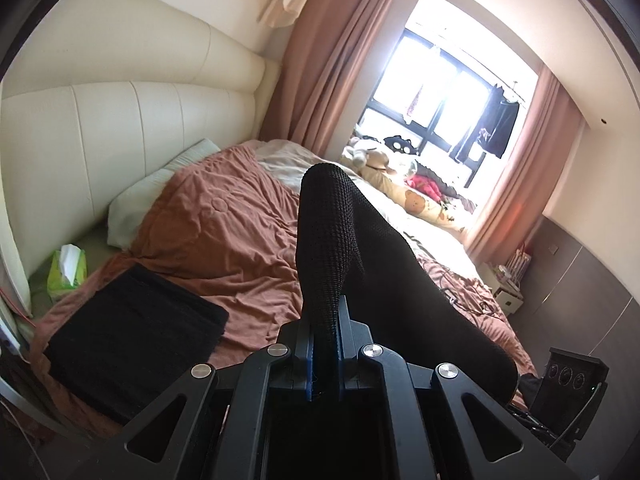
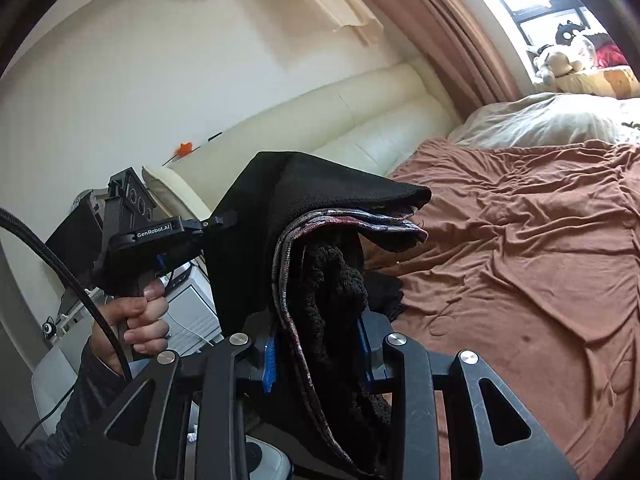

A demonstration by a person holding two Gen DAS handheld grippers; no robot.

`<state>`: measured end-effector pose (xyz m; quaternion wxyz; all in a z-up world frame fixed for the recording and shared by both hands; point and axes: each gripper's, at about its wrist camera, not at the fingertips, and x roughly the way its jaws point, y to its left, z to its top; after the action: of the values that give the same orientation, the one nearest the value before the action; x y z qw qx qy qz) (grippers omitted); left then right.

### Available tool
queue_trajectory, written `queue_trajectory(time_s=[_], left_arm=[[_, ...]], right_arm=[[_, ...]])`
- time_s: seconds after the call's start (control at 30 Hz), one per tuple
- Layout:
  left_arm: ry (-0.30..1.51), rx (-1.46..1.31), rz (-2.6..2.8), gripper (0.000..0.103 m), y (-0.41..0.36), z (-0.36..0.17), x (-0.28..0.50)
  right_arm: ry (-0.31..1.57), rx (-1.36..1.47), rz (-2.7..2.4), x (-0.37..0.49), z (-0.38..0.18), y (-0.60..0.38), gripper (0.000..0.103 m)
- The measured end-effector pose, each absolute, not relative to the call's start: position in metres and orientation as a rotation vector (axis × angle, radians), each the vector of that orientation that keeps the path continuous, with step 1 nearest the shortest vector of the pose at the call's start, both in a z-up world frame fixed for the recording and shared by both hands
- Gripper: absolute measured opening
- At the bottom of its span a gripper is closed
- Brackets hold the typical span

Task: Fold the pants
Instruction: 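Lift the folded shorts with both tools and carry them toward the headboard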

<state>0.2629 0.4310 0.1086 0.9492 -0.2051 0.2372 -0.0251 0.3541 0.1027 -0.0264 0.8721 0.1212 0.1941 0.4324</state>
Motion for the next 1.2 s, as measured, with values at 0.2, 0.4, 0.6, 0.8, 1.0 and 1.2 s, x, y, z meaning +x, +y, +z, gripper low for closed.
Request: queue_trajectory(time_s=[0.2,0.4,0.6,0.8,1.0,1.2], left_arm=[[0.468,-0.426,0.035,0.008,0.488,0.105,0.252],[0.451,-0.427,0.107,0.008,0.536,0.102,0.244],[0.459,-0.44,0.165,0.008,0.577,0.089,0.249],[0.489,-0.458,0.205,0.007,0.611,0.069,0.264],[0.517,-0.456,0.242,0.007,0.633,0.059,0.285],[0.583,-0.432,0.277,0.007,0.646,0.036,0.322]], right_arm=[[0.444,0.219,0.965,0.385,-0.031,0.159,0.028],[0.477,0.175,1.061,0.413,-0.039,0.217,0.028],[0.541,0.164,1.111,0.442,-0.054,0.269,0.028],[0.596,0.177,1.125,0.472,-0.069,0.303,0.028],[0.651,0.215,1.155,0.494,-0.085,0.324,0.028],[0.714,0.257,1.167,0.524,-0.119,0.35,0.028]])
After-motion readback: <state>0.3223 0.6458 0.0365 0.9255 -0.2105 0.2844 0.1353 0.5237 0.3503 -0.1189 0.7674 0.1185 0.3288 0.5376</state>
